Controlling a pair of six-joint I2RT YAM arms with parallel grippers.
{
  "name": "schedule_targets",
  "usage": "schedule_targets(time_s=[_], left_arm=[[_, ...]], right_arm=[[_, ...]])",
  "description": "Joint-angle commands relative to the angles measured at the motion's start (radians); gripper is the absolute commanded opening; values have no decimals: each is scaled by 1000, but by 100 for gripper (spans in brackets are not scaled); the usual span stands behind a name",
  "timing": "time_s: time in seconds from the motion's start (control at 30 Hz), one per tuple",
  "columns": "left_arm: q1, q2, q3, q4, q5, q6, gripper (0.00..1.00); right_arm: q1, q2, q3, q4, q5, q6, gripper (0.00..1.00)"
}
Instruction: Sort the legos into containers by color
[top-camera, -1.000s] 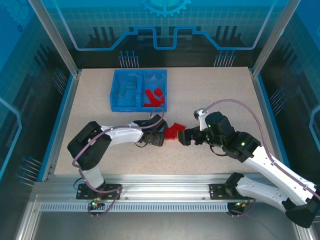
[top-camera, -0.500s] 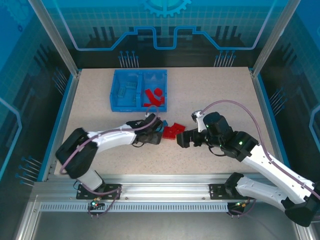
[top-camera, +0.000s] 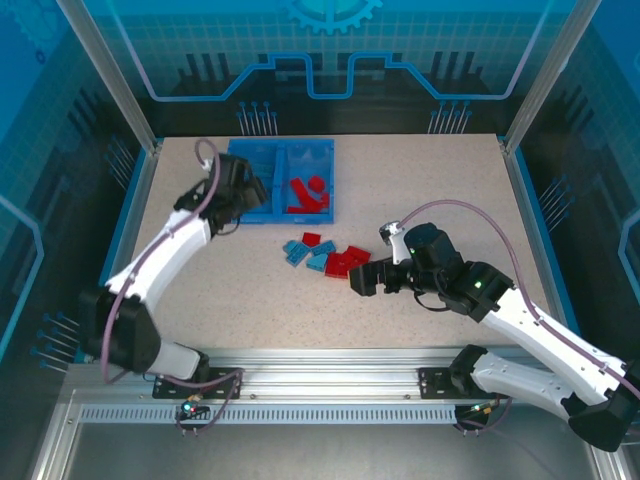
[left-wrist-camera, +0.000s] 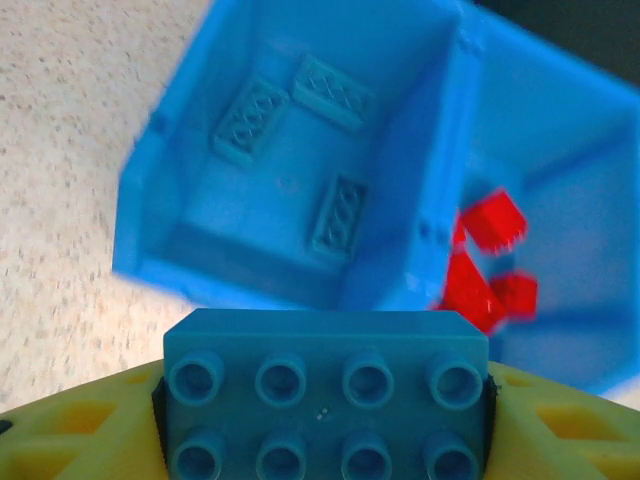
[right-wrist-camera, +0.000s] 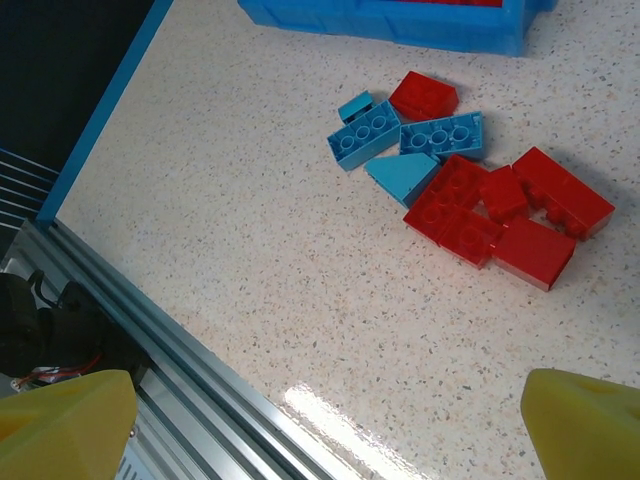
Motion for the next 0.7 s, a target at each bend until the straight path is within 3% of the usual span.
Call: schedule_targets(time_s=[0.0,0.17,0.33,0.67], left_arm=[[69,196,162,-53,117,-53,59],[94,399,347,-89,125,-105,65],[99,483,421,-85,120,-140,73],[97,364,334,-3,183,-134,81]], right_arm=[[-1,-23,-13,4,18,15,100],[-7,-19,-14,0,16,18,100],[-10,16,-12,-7,44,6,100],[-28,124,28,18,125,-13,100]])
